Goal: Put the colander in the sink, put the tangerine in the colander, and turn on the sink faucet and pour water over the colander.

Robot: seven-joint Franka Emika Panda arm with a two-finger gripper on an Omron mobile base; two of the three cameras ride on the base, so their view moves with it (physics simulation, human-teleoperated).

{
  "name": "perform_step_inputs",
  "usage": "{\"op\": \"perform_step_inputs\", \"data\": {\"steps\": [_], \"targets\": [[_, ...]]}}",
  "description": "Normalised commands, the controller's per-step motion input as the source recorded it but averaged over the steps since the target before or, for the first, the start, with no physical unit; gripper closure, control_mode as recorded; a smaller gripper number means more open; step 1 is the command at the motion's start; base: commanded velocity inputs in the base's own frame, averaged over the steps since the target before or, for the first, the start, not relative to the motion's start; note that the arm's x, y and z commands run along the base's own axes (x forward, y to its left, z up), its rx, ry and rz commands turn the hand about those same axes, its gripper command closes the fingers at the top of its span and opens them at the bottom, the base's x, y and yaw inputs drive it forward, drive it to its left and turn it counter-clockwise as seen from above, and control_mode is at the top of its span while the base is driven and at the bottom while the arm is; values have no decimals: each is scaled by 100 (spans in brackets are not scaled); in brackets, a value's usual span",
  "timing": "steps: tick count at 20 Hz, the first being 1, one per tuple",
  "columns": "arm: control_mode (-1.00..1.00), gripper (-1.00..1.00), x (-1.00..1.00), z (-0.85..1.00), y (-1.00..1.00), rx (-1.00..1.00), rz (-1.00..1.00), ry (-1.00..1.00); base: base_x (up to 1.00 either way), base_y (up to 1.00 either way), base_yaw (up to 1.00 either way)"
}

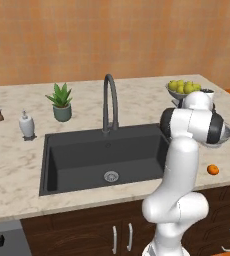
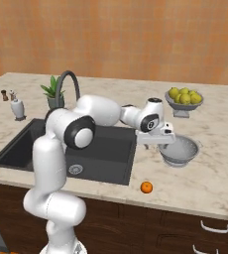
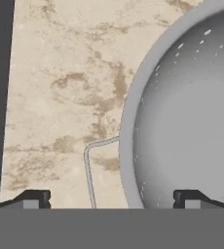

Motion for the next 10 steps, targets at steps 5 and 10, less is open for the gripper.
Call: {"op": "perform_step_inputs", "data": {"steps": [5,10], "targets": [[-100,-100,33,-31,-10,0,0,-7,0,0,0],[-100,-100,29,-40,0,-1,0,-4,0,0,0]]}}
